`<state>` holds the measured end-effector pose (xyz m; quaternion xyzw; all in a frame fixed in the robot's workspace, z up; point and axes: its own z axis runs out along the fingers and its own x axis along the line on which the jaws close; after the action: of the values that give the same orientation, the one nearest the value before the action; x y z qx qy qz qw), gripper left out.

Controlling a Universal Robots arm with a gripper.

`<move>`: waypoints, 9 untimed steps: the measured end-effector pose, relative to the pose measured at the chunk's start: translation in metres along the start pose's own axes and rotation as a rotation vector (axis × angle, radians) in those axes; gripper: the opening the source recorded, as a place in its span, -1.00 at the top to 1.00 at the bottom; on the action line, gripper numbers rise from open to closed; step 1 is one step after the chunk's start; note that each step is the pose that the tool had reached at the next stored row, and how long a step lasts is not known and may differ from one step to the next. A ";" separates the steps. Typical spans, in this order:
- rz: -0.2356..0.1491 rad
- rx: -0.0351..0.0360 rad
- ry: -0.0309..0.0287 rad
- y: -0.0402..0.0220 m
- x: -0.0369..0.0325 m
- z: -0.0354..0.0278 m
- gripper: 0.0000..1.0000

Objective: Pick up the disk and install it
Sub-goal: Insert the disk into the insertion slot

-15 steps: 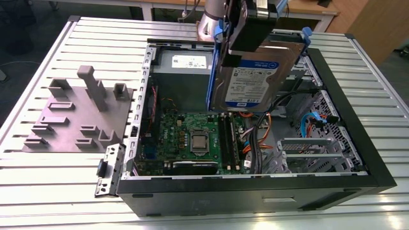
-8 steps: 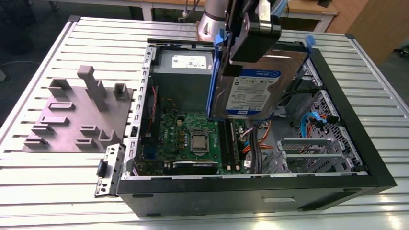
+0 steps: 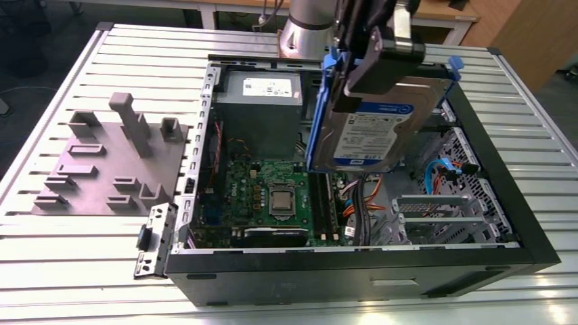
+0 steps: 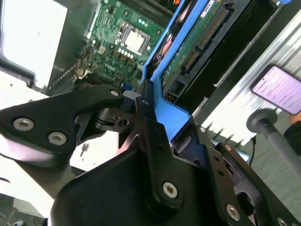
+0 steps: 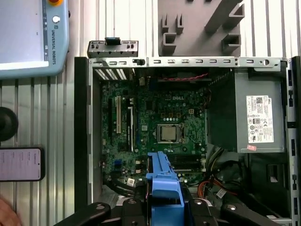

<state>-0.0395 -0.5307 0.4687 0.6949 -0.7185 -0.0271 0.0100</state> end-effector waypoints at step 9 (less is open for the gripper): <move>0.000 0.0000 0.0007 -0.0099 0.0061 0.0020 0.27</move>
<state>-0.0300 -0.5371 0.4660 0.6948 -0.7187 -0.0268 0.0103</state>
